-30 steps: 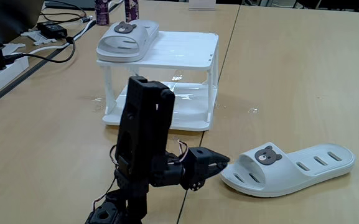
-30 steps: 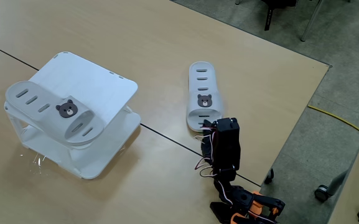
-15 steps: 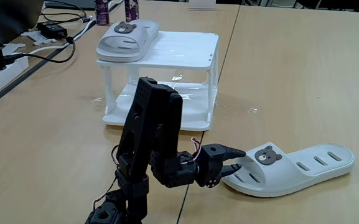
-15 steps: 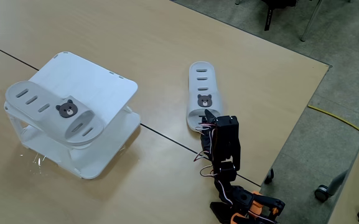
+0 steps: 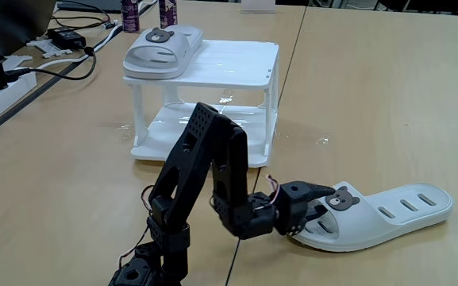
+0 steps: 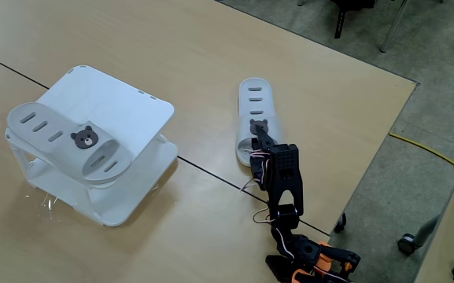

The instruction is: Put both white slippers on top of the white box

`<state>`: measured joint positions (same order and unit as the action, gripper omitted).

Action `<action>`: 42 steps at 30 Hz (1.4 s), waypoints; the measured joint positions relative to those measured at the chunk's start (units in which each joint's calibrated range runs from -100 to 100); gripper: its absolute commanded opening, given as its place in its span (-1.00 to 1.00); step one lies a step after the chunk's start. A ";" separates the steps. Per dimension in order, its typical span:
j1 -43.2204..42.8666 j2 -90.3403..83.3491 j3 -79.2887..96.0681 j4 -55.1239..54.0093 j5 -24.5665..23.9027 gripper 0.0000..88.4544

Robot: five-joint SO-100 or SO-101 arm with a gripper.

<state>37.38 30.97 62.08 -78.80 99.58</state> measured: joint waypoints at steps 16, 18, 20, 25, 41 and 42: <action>1.35 2.64 -20.40 18.54 0.00 -0.51; 2.32 2.64 -20.40 18.54 0.00 -0.51; 3.15 2.64 -20.40 18.54 0.00 -0.65; 3.37 2.64 -20.40 18.54 0.00 -0.98; 2.10 -15.18 -32.79 46.09 0.00 -0.98; 1.80 -16.91 -35.94 50.56 0.00 -0.98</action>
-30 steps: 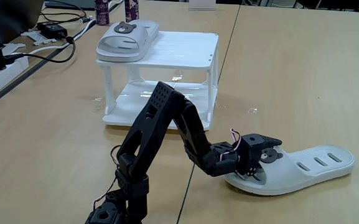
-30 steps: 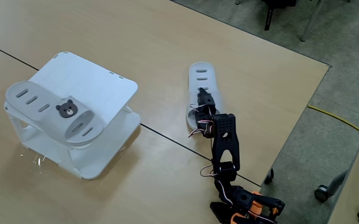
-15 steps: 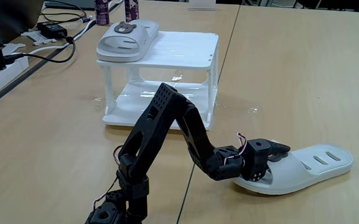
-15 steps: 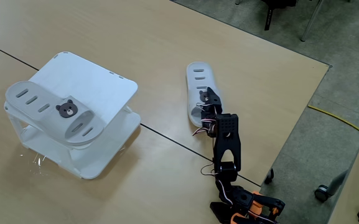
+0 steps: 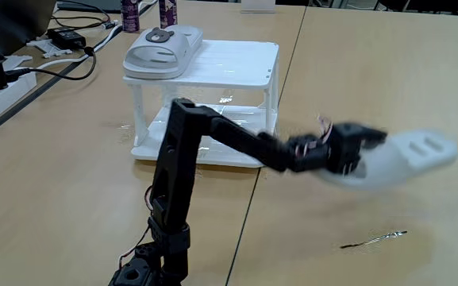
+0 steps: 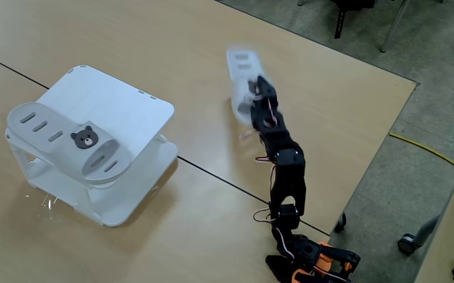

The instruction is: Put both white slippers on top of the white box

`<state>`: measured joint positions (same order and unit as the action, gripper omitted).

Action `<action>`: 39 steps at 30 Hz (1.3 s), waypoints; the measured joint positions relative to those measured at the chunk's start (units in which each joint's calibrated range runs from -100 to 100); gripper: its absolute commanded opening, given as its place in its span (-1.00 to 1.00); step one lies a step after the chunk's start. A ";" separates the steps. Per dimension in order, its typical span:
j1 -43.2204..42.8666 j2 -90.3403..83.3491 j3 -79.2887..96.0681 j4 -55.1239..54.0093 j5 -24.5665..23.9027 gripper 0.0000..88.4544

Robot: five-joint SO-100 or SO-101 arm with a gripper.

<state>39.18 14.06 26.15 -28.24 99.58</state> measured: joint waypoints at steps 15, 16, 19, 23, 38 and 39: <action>-1.42 -19.79 -32.61 39.23 0.00 -0.98; -1.42 -20.95 -32.97 40.43 0.00 -0.98; -1.42 -24.82 -33.15 43.43 0.00 -0.98; -1.42 -26.31 -33.15 44.03 0.00 -0.98; -23.37 -26.31 -30.55 44.12 0.00 -0.98; -25.84 -26.31 -30.55 44.12 0.00 -0.98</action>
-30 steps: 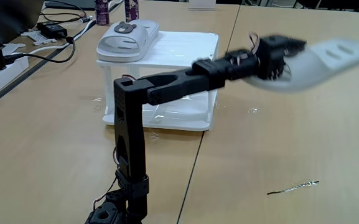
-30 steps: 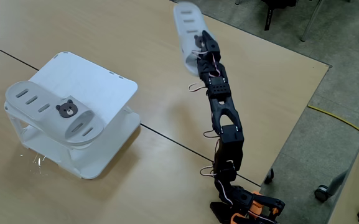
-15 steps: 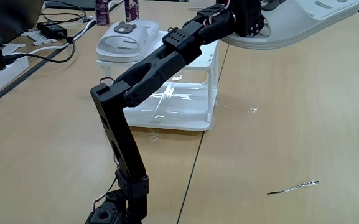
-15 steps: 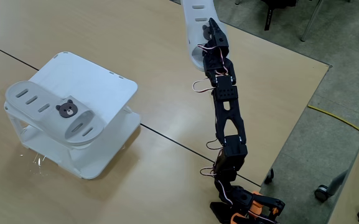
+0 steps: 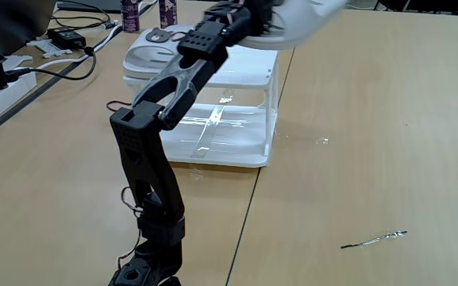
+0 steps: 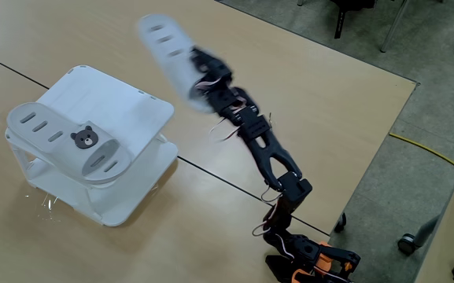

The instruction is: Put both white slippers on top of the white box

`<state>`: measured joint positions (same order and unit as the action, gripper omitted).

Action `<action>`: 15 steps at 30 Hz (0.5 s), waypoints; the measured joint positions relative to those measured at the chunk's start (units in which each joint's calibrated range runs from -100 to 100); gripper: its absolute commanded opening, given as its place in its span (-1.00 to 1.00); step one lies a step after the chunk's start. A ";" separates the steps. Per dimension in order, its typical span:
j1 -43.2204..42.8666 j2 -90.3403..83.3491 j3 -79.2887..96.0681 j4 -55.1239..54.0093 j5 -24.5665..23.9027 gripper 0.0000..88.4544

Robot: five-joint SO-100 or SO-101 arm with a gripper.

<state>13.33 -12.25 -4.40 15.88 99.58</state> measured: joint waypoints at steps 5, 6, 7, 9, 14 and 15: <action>-9.44 0.00 5.48 0.00 0.00 -0.98; -10.19 0.00 6.20 0.00 0.00 -0.98; -11.09 0.00 6.47 0.00 0.00 -0.98; -12.81 0.00 6.47 0.00 0.00 -0.98; -12.81 0.00 6.47 0.00 0.00 -0.98; -13.03 0.00 6.47 0.00 0.00 -0.98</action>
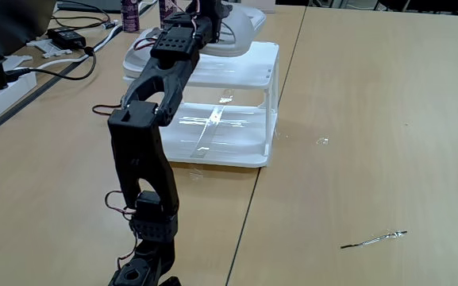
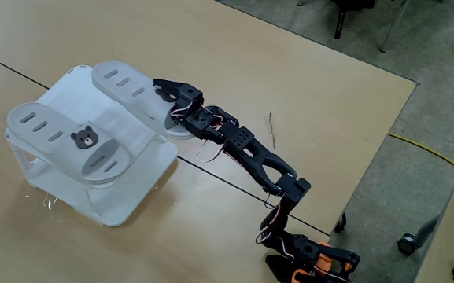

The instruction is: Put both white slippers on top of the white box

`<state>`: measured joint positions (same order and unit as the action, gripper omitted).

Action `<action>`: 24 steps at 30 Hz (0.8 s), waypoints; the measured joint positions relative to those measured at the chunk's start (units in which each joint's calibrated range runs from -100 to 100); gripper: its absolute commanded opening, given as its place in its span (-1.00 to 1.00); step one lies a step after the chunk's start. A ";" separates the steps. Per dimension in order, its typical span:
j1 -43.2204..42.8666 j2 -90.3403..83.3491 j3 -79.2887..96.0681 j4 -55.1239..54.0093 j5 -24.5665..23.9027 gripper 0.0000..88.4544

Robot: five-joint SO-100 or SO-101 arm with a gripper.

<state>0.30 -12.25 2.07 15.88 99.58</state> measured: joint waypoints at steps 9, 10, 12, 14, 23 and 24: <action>-0.30 4.54 -2.79 0.00 0.00 -0.98; -0.52 6.43 -4.04 0.00 0.00 -0.98; -1.57 10.06 -7.46 0.00 0.00 -0.98; -3.07 14.19 -11.95 0.00 0.00 -0.98; -3.07 34.72 -36.57 0.00 0.00 -0.98; -3.15 36.87 -39.17 0.00 0.00 -0.98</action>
<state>-2.85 24.62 -37.11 15.88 99.58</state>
